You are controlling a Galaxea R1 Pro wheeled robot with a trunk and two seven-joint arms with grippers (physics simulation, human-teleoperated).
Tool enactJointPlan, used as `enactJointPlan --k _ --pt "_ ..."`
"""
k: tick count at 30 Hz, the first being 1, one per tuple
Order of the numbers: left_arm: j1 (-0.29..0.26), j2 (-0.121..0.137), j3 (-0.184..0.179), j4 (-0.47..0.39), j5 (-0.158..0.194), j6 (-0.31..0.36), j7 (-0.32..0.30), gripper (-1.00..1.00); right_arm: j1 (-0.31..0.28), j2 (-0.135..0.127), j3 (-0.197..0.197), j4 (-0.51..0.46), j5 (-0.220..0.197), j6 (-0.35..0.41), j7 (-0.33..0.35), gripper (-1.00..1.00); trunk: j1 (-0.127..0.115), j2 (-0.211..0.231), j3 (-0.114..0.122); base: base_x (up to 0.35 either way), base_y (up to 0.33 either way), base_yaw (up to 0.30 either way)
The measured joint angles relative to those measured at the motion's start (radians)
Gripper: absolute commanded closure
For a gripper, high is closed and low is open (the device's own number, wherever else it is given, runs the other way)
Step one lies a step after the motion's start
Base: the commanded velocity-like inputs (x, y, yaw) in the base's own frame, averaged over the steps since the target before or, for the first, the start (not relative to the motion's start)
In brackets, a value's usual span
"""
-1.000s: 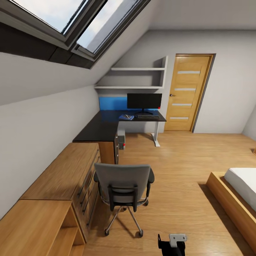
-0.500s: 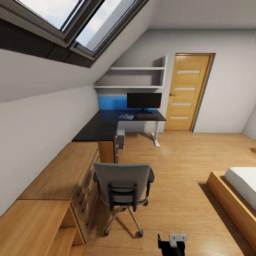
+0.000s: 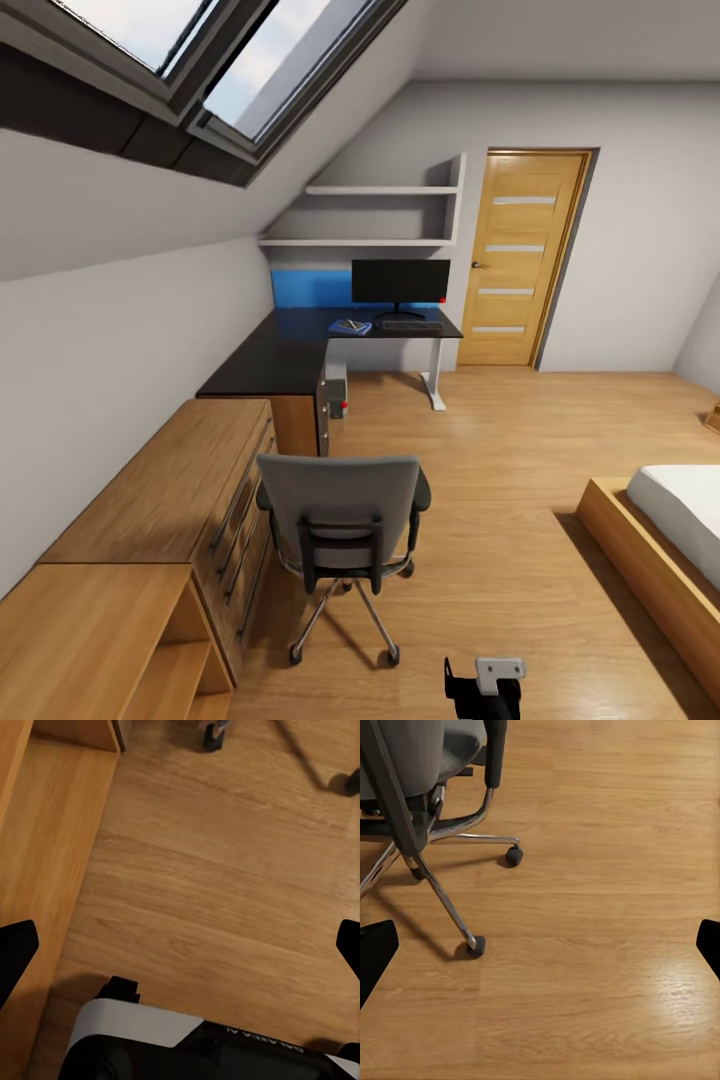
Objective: In the bedroom, organize the workspace by keeping the computer under the desk, ensuring the monitor is on the desk, placing the keyboard on the desk next to the monitor, placing the mouse on the desk next to the keyboard, moving the folder from the swivel chair onto the desk next to the mouse, stacking the notebook on top of the folder with the pen on top of the notebook, and positioning the swivel chair next to the desk.
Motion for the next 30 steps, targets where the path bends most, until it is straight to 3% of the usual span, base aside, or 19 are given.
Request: enactJointPlan --k 8,15,30 --pt "0.0 -0.001 0.0 0.0 -0.004 -0.006 0.0 -1.0 0.0 -0.001 0.0 0.0 0.0 0.0 0.0 -1.0 0.031 -0.056 -0.025 0.0 0.117 0.0" --pt "0.0 -0.001 0.0 0.001 -0.003 -0.066 0.0 -1.0 0.0 -0.002 0.0 0.0 0.0 0.0 0.0 -1.0 0.058 -0.105 -0.047 0.0 0.011 0.0" --pt "0.0 -0.002 -0.003 0.003 -0.004 -0.07 -0.002 -1.0 0.0 -0.003 0.0 0.0 0.001 0.0 0.0 -1.0 0.115 -0.21 -0.094 0.0 0.001 -0.071"
